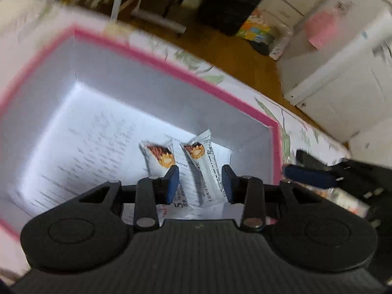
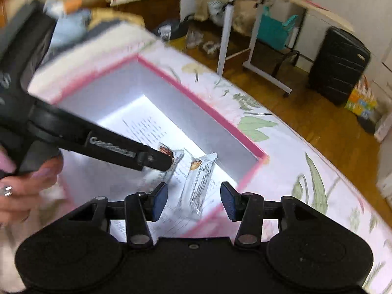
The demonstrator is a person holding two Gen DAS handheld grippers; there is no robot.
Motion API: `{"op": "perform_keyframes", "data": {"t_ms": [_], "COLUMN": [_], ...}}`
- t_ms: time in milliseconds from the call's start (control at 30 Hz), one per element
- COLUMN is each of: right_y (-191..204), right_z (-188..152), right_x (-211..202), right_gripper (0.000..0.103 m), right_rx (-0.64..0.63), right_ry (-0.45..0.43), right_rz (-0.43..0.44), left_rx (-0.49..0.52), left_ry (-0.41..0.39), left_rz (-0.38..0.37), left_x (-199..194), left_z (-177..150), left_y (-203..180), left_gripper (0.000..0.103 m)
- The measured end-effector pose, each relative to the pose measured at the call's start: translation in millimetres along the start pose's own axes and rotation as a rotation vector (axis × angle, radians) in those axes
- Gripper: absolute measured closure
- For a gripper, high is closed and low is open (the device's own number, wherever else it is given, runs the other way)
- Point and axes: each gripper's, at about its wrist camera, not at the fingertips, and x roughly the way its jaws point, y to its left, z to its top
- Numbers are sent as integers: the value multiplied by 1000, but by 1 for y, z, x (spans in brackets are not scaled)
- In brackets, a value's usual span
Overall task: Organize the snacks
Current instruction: 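Open both tools to drop the white bars into the pink box, then grasp a clear bag of coated nuts with the left tool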
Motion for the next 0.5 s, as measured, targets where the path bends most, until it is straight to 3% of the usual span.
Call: {"op": "perform_keyframes", "data": {"t_ms": [100,233,367,500], "right_y": [-7,-12,-13,-22], "right_z": [-24,-55,-82,-104], "right_x": [-44,-90,-113,-117], "right_gripper": [50,50,50,50], "right_rx": [59,89,69,84], "right_ry": [-45,-66,-73,-72], "right_rz": [-2,-15,-31,-42], "left_rx": [102,203,305,340], "left_ry": [-39,-31,-17,28], "left_rz": [-18,-78,-103,-135], "left_x": [-30,-63,-80,-75], "left_z": [-6,-22,-48,-77], "left_y": [-18,-45,-77,-99], "left_gripper": [62,62,62,62]}}
